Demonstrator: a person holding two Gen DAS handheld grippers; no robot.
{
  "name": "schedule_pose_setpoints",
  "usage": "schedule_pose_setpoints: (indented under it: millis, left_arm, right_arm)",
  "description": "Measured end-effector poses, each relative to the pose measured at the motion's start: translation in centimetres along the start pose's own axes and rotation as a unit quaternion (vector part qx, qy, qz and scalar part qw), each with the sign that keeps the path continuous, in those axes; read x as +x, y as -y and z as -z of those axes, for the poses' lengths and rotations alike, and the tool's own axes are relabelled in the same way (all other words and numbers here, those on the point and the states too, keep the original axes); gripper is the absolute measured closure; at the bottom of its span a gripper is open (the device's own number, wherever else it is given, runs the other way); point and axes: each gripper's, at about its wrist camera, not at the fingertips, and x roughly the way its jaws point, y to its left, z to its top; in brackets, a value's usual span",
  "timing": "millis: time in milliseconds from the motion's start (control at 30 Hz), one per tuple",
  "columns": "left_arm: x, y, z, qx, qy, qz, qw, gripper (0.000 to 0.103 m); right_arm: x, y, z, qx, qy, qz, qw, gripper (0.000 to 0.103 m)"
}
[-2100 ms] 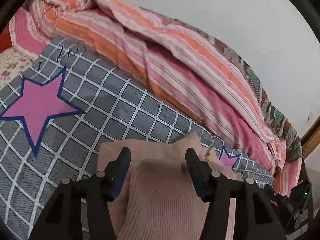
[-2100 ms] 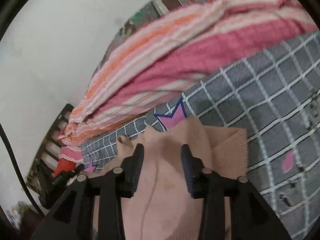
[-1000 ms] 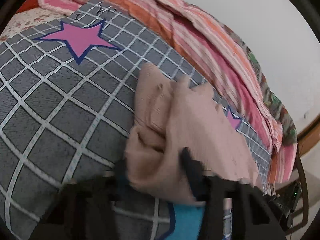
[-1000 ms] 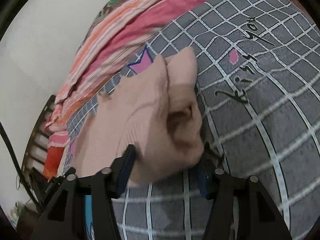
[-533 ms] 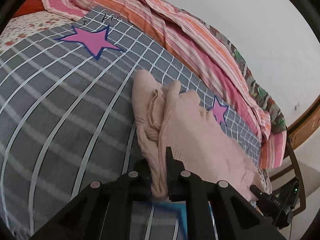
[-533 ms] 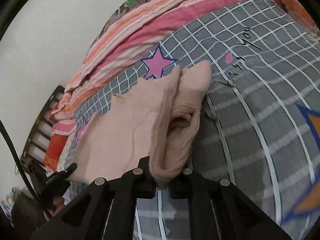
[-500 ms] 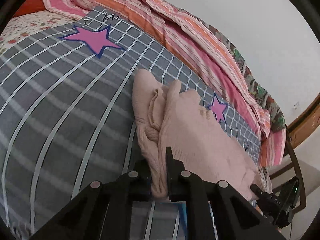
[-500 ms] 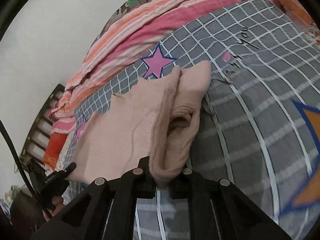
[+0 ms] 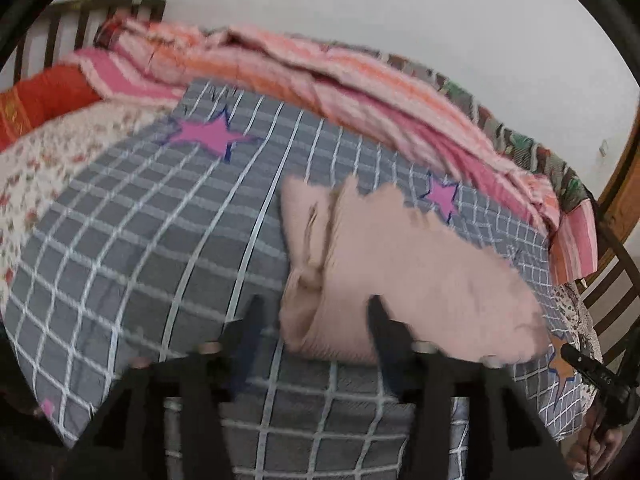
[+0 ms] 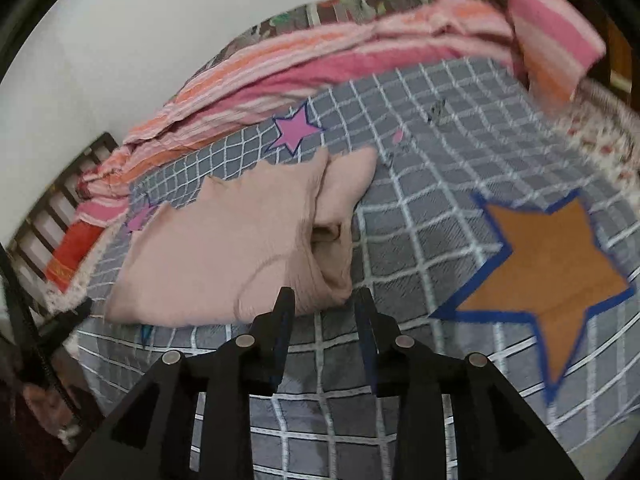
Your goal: Fold small clothes
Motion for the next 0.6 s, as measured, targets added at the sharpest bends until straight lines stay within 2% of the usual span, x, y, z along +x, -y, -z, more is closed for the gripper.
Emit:
schedule_pose_setpoints:
  millis: [67, 133, 233, 300, 400, 500, 567, 600]
  left_arm:
    - [0.1, 1.1, -1.1, 0.021, 0.018, -0.008, 0.9996, 0.045]
    - [1.0, 2.0, -2.2, 0.029, 0.026, -0.013, 0.9991, 0.045]
    - [3.4, 3.0, -4.1, 0.029, 0.027, -0.002, 0.9992, 0.045]
    - [5.4, 3.6, -5.2, 0.033, 0.021, -0.004, 0.9992, 0.045]
    - [9.0, 4.4, -7.2, 0.037, 0.01, -0.006, 0.9992, 0.051]
    - [12.7, 5.3, -8.6, 0.055, -0.003, -0.016, 0.9984, 0.051]
    - [15.2, 5.5, -8.9, 0.07, -0.022, -0.034, 0.9967, 0.059]
    - [16.5, 5.5, -8.9, 0.075, -0.035, -0.043, 0.9957, 0.07]
  right_arm:
    - [-0.5, -0.9, -0.8, -0.019, 0.02, 0.013, 1.0, 0.07]
    - [-0.4, -1.7, -1.8, -0.031, 0.034, 0.023, 0.999, 0.063]
    - [0.8, -3.0, -3.7, -0.042, 0.049, 0.032, 0.997, 0.062]
    - [2.5, -3.7, -5.2, -0.042, 0.051, 0.03, 0.997, 0.062]
    - [5.6, -4.6, -7.3, -0.044, 0.04, 0.028, 0.998, 0.062]
    - [9.4, -5.0, -10.0, -0.049, 0.032, 0.049, 0.997, 0.062]
    - [11.6, -5.1, -11.1, -0.047, 0.019, 0.066, 0.997, 0.063]
    - [12.8, -4.9, -11.4, -0.043, 0.011, 0.069, 0.997, 0.063]
